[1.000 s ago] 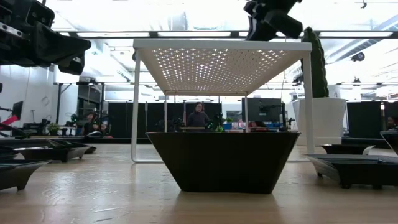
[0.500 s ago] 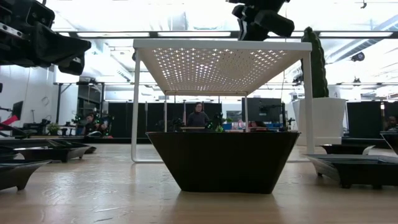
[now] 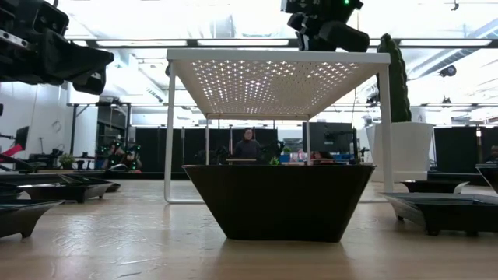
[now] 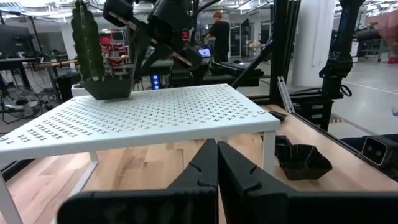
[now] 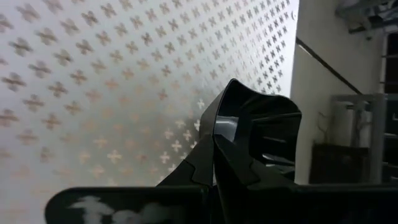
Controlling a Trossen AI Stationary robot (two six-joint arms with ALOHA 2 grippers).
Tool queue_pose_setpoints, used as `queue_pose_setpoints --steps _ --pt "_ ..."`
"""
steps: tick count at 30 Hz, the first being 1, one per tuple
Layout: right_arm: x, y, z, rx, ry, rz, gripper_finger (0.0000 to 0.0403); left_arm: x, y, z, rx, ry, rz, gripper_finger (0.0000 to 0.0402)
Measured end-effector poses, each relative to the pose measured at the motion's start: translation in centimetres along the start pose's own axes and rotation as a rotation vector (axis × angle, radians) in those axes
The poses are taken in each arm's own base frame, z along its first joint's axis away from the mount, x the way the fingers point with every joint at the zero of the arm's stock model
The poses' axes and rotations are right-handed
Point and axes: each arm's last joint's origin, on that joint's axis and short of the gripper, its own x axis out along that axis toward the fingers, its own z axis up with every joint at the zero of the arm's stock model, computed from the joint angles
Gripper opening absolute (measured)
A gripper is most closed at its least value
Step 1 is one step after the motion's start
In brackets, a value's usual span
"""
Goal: Pick & Place Mini shaped plates
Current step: Put the black distorted square plate on the shelf
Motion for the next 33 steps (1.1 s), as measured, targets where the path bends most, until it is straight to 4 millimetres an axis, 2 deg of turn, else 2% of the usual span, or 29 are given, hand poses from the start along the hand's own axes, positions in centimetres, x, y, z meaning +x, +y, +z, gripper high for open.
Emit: queue_pose_setpoints --steps 26,33 --pt "0.1 -0.2 0.1 0.034 -0.015 -0.011 0.0009 0.0 0.0 0.0 0.000 0.002 0.000 0.0000" --pt "1.1 0.2 0.4 0.026 0.000 -0.006 0.0041 0.0 0.0 0.0 0.000 0.001 0.000 0.0000"
